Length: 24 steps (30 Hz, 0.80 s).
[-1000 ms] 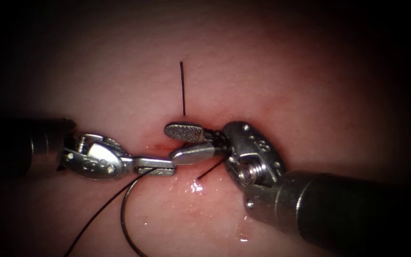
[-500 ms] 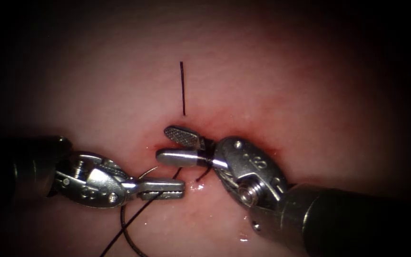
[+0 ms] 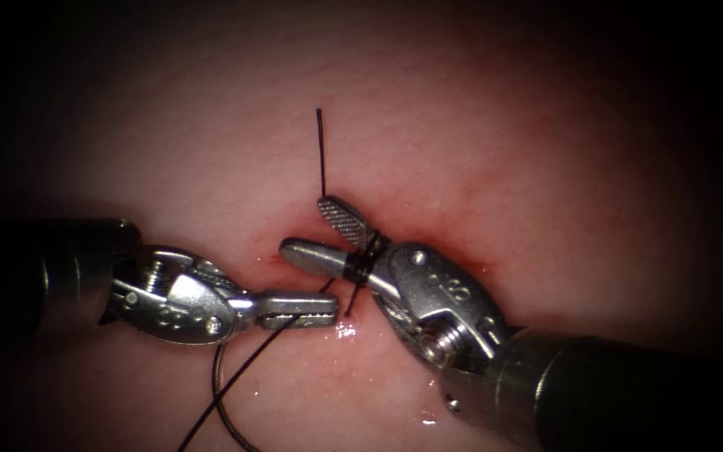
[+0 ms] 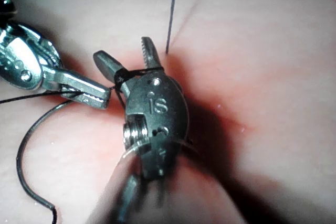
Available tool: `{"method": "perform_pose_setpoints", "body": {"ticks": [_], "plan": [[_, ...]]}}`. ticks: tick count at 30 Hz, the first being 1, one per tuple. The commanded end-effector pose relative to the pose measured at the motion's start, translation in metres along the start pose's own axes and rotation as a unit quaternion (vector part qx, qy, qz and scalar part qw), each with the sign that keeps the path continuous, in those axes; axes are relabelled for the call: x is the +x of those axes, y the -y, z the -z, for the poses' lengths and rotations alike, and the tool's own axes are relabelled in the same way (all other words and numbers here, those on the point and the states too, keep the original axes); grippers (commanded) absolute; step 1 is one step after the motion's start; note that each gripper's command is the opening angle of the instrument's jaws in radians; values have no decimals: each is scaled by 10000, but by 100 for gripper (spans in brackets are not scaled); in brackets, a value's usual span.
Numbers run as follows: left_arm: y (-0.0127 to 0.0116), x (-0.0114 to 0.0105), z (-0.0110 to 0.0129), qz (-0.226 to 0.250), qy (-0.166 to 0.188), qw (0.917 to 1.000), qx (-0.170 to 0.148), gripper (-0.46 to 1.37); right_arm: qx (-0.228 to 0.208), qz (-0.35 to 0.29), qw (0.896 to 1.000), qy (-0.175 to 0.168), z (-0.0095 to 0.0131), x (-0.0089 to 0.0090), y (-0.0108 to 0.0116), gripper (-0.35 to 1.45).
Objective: Wound Closure
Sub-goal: Grasp the short tail of suture with the right hand
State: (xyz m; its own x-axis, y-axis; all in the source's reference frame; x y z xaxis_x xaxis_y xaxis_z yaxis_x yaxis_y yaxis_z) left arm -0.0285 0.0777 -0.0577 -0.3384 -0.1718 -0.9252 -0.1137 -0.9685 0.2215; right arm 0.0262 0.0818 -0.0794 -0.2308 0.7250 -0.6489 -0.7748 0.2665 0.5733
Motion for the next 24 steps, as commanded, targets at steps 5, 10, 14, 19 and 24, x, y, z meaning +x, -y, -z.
{"method": "perform_pose_setpoints", "body": {"ticks": [5, 10, 14, 19, 24], "plan": [[3, 0, 0, 43, -5, 10000, -22, -35, -255, 64, 9996, 90, -4, -5, -6, 117], [6, 1, -2, 55, -2, 10000, -20, -35, -393, 66, 9992, 75, -7, -6, -12, 113], [9, -1, -3, 56, -2, 10000, -19, -35, -439, 142, 9989, 75, -8, -2, -15, 109], [19, -7, -5, 69, 18, 10000, -9, -35, -490, 116, 9987, 69, -14, 4, -15, 105], [31, -14, -8, 110, 61, 9999, 20, -35, -558, 97, 9984, 51, -26, 10, -17, 103]]}}
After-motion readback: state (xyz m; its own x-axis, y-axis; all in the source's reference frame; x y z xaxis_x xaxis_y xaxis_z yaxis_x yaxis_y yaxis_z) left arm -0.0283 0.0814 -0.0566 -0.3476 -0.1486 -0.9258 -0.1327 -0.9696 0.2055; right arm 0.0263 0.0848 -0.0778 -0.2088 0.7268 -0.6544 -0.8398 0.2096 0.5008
